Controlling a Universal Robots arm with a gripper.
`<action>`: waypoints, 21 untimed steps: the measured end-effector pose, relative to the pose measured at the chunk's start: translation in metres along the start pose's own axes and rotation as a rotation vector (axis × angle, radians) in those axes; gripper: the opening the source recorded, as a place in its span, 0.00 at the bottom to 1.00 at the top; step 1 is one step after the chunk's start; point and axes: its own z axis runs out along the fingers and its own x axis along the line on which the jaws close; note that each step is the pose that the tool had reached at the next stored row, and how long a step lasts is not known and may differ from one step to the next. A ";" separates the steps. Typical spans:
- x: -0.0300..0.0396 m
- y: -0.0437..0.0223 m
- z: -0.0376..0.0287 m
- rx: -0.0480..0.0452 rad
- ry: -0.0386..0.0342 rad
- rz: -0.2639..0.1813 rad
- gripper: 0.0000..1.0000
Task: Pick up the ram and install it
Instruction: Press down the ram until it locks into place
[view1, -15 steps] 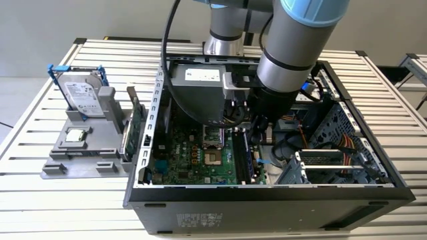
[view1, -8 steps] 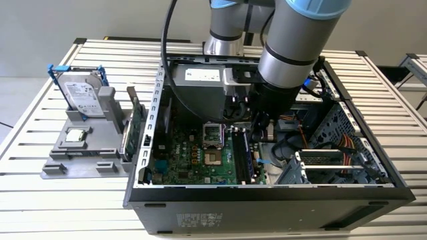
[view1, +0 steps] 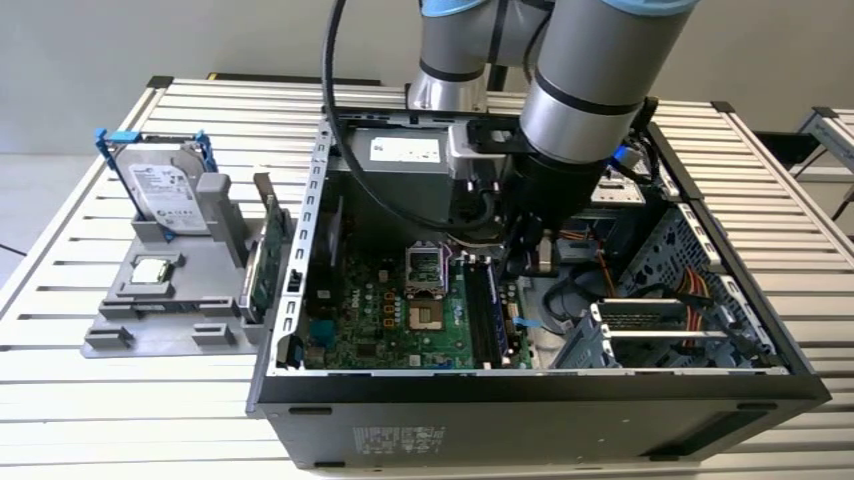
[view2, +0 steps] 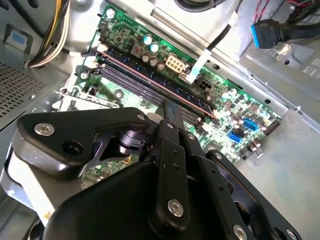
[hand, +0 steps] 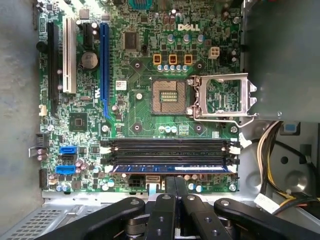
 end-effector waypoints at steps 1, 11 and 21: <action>0.0000 0.0001 -0.0039 0.0001 -0.0001 0.000 0.00; -0.0001 0.0006 -0.0210 0.0000 0.0000 0.000 0.00; -0.0002 0.0010 -0.0328 0.0000 -0.0001 0.000 0.00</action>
